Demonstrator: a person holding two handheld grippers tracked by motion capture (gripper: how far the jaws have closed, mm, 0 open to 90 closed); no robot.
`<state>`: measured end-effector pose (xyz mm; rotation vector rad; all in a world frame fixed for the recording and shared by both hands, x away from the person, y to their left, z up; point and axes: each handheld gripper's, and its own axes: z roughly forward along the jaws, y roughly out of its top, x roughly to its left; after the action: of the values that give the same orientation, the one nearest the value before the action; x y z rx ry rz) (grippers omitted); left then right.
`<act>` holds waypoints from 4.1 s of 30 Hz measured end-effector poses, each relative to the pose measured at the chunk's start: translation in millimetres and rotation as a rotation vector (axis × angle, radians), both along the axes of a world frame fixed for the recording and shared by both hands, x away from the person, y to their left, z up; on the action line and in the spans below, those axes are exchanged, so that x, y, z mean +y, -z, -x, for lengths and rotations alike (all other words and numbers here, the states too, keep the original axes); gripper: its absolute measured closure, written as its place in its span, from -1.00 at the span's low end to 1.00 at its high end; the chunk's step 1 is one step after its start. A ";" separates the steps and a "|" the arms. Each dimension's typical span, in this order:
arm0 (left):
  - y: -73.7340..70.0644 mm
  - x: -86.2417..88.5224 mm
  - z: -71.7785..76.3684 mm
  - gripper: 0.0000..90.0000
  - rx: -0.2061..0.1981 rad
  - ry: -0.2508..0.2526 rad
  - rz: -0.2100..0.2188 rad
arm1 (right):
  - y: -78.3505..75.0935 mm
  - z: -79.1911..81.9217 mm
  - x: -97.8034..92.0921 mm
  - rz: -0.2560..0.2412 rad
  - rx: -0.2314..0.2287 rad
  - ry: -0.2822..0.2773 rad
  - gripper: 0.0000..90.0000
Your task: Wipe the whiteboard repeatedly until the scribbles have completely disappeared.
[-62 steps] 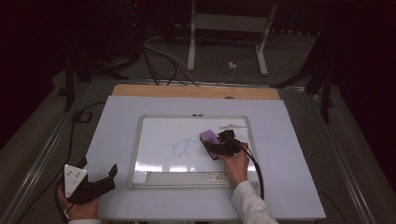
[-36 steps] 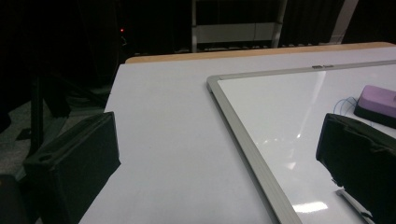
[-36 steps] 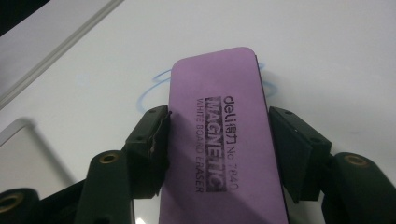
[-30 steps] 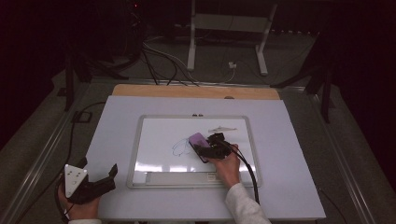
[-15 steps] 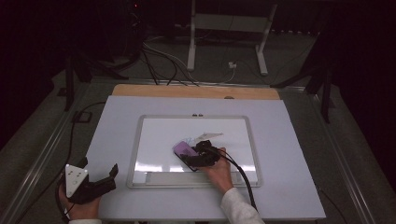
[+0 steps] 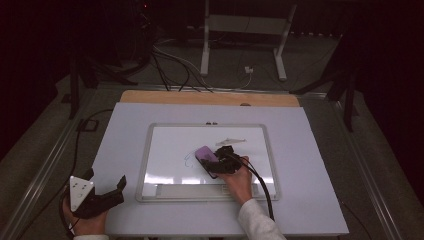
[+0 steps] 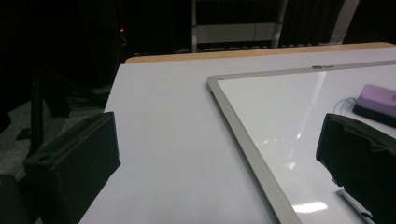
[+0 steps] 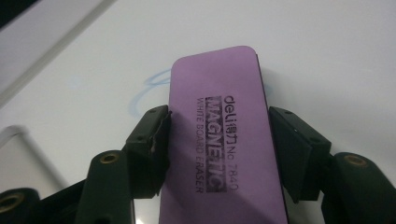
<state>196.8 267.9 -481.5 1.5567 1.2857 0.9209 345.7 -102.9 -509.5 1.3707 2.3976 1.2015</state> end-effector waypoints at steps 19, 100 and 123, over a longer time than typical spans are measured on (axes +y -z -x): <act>0.0 1.7 0.3 -1.00 -0.003 -0.006 0.003 | -1.1 -8.8 -10.2 0.022 -0.006 0.085 -0.08; 0.4 3.1 0.7 -0.99 -0.002 -0.011 0.007 | -0.8 -15.4 44.5 0.017 0.005 -0.006 -0.08; 0.4 2.6 0.6 -1.00 -0.002 -0.011 0.006 | -2.2 -33.2 -10.2 0.027 0.017 0.257 -0.08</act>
<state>196.1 270.5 -481.9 1.5448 1.2958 0.9249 378.9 -113.1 -507.3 1.6251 2.1554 1.0896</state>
